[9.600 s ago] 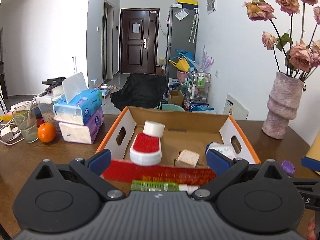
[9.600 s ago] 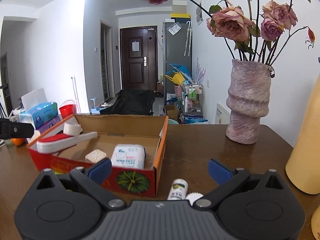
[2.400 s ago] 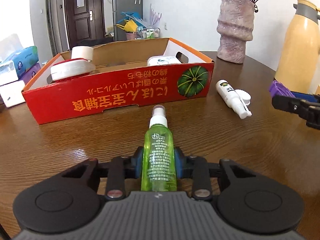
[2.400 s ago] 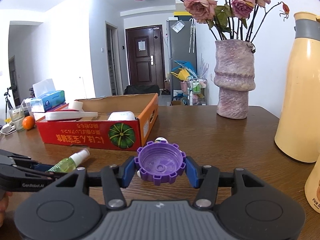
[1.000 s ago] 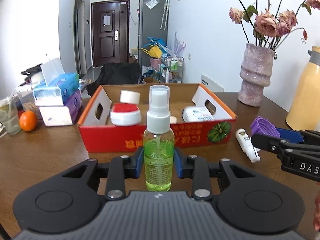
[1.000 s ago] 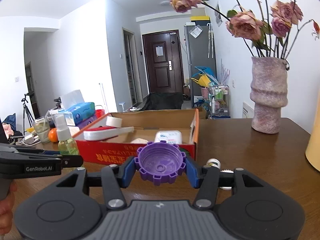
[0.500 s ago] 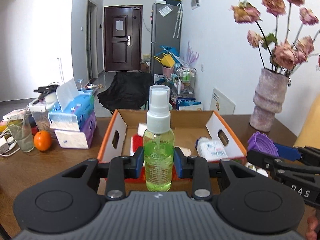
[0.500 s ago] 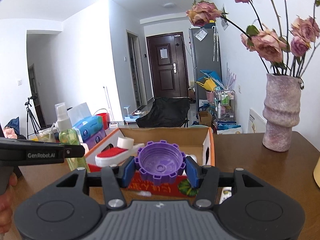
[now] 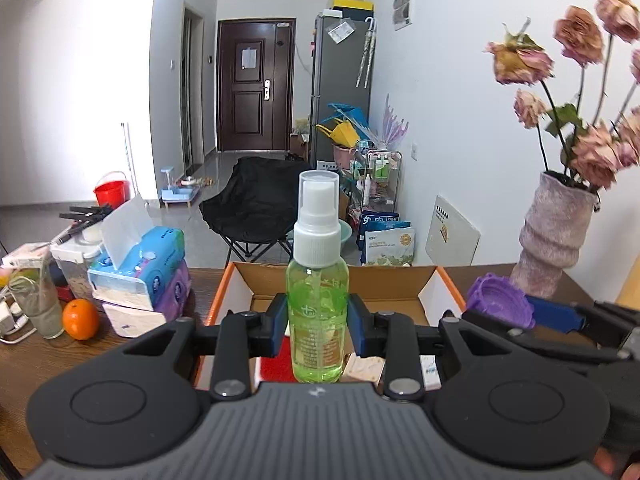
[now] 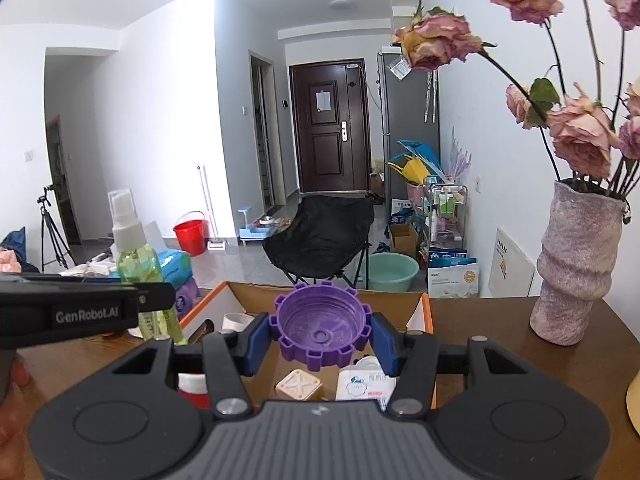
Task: Organize rigid objects
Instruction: 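Lift and carry the spray bottle and purple cap over the red box, then lower the spray bottle and purple cap into the box and open both tools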
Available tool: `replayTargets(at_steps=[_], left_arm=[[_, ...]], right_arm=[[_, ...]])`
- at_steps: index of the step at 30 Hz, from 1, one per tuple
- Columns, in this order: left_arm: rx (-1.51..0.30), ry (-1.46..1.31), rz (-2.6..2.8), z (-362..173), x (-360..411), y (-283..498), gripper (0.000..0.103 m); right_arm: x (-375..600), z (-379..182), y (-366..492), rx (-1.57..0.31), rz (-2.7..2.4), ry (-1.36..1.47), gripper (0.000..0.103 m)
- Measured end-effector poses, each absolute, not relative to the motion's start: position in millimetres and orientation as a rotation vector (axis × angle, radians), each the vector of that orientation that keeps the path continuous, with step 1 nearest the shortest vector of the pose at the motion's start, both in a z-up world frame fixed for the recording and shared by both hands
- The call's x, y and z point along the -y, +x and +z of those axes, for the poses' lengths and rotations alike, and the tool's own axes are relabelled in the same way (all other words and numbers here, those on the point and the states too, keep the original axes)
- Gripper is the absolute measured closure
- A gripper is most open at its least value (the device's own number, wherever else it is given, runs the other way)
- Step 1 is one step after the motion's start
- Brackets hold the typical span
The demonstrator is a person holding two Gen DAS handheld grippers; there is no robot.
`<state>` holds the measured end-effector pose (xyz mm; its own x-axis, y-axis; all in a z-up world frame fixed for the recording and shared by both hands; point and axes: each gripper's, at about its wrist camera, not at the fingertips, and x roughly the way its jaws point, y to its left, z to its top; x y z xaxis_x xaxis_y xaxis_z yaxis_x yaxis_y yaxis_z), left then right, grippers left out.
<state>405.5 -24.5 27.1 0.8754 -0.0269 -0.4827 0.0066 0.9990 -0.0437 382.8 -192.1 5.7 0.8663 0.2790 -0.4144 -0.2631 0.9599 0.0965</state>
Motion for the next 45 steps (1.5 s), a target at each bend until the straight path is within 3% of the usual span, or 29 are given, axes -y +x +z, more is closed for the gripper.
replayTargets(at_steps=[19,42,45], left_arm=[[-0.511,-0.014,0.002,20,46,473,0.071],[-0.624,-0.009,0.014,-52,53,527,0.071],[-0.637,-0.007,-0.016,-56,50,528,0.068]], right_arm=[[192,-20,449,-0.528,0.23,0.085,0.05],[191,-76,502,-0.61,0.242,0.081,0.05],[190,-82,505,-0.62,0.246,0.068,0.045]])
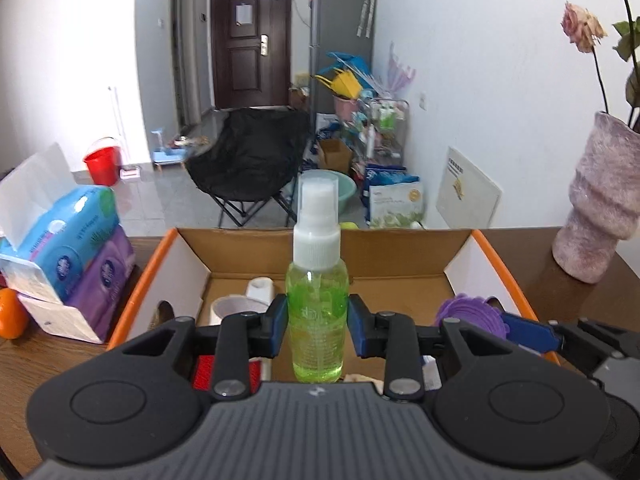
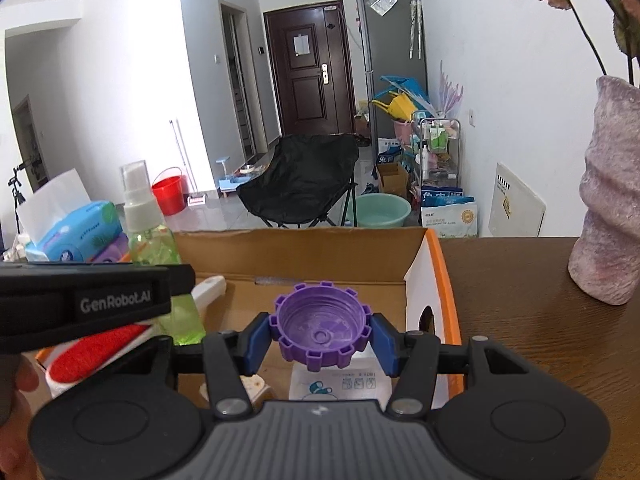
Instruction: Organize rigid objects
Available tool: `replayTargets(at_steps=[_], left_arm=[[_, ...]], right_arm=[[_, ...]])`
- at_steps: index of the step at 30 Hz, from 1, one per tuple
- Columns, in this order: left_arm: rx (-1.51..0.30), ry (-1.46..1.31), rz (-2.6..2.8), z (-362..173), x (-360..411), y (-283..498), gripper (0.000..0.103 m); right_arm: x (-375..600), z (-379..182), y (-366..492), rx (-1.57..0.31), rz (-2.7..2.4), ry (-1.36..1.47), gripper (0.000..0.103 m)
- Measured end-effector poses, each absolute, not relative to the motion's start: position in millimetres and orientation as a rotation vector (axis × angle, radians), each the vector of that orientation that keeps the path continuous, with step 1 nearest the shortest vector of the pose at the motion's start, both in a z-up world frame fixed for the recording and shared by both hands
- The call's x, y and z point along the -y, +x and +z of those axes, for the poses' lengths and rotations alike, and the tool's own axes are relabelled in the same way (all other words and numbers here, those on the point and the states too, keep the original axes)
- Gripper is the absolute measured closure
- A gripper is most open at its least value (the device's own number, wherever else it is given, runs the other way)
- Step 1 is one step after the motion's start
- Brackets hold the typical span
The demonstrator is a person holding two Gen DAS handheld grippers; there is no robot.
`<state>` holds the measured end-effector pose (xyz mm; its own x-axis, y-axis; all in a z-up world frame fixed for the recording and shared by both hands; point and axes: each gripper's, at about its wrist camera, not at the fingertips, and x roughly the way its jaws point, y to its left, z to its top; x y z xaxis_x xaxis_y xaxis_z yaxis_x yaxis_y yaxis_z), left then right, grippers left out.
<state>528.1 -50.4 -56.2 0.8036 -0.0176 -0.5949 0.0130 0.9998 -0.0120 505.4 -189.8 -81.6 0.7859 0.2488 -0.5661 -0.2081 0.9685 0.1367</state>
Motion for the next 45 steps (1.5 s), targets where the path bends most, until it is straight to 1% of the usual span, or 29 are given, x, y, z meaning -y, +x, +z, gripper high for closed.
replayTargets(at_steps=[1,2,3,4,6,7,11,26,45], left_arm=[[-0.63,-0.006,-0.014,-55,49,527,0.053],[-0.619,-0.008,-0.006,-54,47,525,0.028],[-0.603,-0.013,0.0,-52,45,522,0.017],[-0.578,-0.017,0.007,-49,41,518,0.007],[-0.561,-0.016,0.02,-45,38,515,0.004],[-0.562,-0.019,0.023,-43,35,514,0.0],[-0.549,-0.018,0.036,-39,29,507,0.0],[-0.566,-0.037,0.033,-33,26,478,0.0],[-0.565,-0.064,0.032,-35,22,420,0.0]], right_arm=[[190,-82,505,-0.617,0.248,0.064,0.039],[190,-81,506,-0.611,0.246,0.061,0.02],[189,-80,504,-0.6,0.241,0.052,0.007],[190,-79,502,-0.589,0.238,0.041,0.006],[190,-78,499,-0.584,0.236,0.028,0.004],[191,-77,498,-0.584,0.236,0.027,0.003],[196,-74,493,-0.576,0.229,0.03,0.0],[208,-62,464,-0.564,0.254,0.036,0.0],[254,-55,391,-0.528,0.225,0.015,0.0]])
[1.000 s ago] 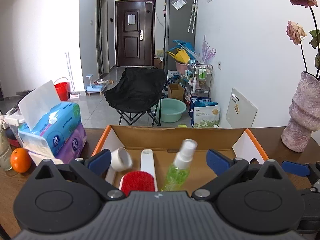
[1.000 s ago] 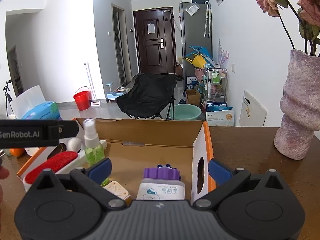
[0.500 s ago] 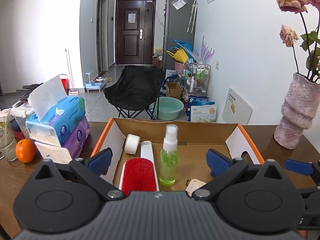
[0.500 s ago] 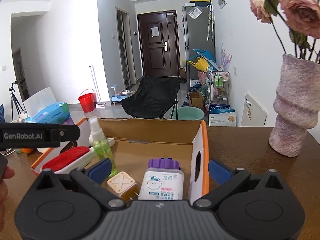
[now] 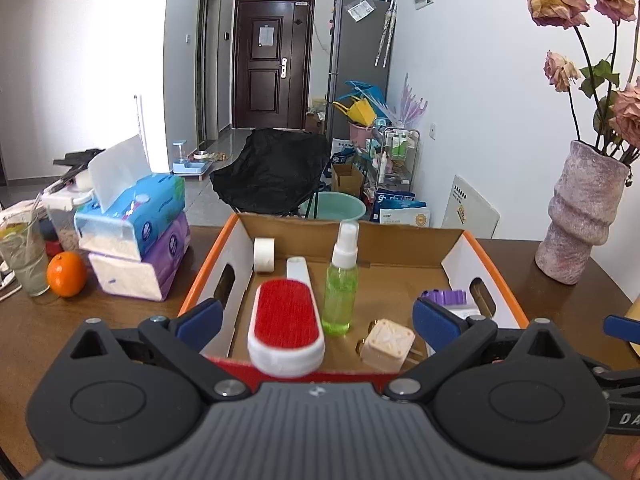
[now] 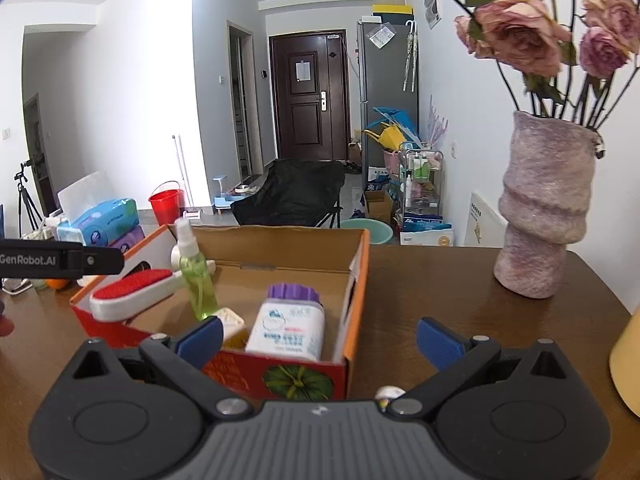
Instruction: Organize rigid objects
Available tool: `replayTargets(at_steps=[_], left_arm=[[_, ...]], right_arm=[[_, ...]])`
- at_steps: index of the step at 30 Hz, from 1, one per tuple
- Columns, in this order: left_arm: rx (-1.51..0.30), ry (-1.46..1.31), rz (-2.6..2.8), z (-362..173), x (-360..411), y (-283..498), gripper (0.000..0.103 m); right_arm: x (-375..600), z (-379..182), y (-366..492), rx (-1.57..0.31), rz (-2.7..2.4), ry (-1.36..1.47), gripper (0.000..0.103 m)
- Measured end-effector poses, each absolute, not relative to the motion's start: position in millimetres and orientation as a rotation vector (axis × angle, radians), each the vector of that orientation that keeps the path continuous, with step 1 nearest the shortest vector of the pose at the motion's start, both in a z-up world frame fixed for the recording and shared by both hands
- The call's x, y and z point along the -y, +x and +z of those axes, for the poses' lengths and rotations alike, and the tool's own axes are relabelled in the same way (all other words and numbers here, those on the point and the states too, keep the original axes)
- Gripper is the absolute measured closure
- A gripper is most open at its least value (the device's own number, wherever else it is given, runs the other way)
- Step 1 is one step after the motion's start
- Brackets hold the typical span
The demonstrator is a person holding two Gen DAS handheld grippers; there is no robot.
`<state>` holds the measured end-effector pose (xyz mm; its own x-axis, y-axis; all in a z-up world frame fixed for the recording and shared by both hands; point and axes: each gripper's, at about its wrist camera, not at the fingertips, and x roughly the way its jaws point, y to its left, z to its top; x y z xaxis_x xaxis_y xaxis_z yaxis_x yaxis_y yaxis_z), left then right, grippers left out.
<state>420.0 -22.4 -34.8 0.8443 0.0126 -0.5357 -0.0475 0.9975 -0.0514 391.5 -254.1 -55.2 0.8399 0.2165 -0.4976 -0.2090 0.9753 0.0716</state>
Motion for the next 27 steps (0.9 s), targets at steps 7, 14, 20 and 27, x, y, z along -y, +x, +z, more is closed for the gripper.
replayTargets(at_steps=[7,14,20,27], left_arm=[[-0.582,-0.064,0.021,-45,23,397,0.0],[-0.609,-0.068,0.004,-59,30,379,0.0],[-0.639,-0.065,-0.018,-73,42,370,0.0],[-0.66,-0.07,-0.044,-83,60,367,0.0]], right_arm=[[269,-62,364,-0.531,0.213,-0.001,0.0],[285,-74,349,-0.555,0.193,-0.001,0.0],[302,-87,342,-0.581,0.174,0.006,0.0],[319,-102,339,-0.606,0.163,0.01,0.0]])
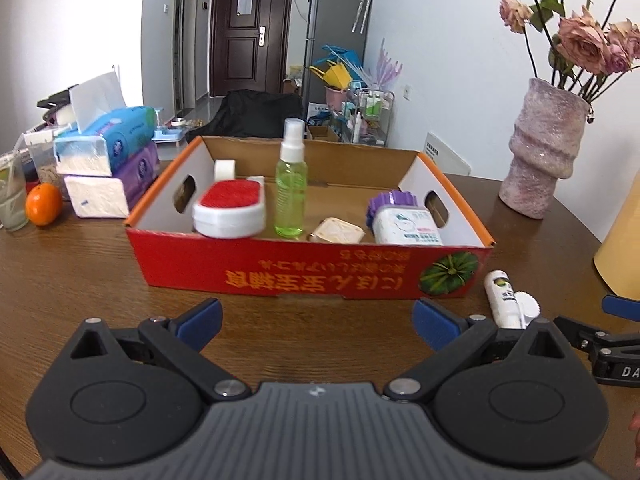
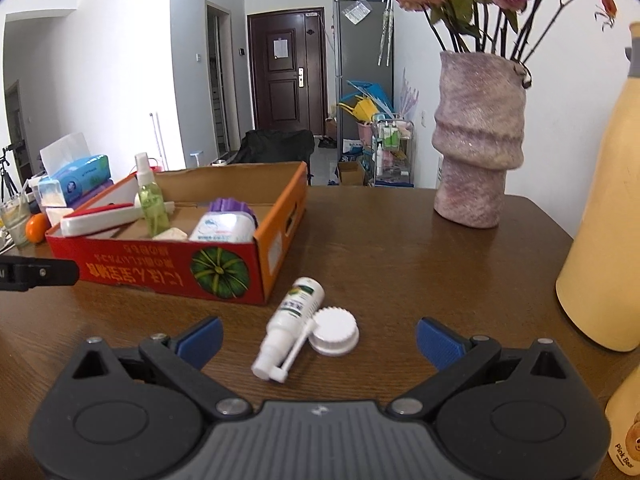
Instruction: Organize rigid objects
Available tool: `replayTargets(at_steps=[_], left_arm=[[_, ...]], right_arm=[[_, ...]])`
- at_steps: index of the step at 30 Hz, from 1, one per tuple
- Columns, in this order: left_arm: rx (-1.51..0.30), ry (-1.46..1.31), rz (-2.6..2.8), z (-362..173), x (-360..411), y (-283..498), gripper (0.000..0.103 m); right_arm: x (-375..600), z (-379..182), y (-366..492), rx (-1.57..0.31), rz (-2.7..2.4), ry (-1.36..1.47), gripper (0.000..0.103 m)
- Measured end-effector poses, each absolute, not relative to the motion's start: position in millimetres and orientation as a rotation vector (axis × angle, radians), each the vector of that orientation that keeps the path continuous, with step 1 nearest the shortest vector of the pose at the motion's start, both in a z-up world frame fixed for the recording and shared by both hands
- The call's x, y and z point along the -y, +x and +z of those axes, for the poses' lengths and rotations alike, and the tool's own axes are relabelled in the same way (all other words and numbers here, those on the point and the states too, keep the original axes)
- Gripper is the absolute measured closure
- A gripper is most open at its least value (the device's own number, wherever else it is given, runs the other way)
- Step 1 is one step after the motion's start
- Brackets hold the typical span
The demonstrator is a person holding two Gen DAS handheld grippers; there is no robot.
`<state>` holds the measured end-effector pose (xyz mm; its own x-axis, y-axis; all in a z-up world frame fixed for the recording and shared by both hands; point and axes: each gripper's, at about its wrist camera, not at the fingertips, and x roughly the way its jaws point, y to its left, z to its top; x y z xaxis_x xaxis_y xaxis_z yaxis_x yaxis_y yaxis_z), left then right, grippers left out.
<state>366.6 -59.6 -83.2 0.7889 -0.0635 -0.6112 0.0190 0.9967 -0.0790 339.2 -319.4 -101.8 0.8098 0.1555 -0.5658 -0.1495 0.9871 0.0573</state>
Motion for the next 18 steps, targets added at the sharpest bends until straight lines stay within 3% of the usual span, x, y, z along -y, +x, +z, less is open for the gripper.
replayTargets(at_steps=[18], left_arm=[[-0.716,-0.048,-0.106,-108,115,356,0.0]], right_arm=[[353,-125,336,-0.626,0.164,0.017,0.0]])
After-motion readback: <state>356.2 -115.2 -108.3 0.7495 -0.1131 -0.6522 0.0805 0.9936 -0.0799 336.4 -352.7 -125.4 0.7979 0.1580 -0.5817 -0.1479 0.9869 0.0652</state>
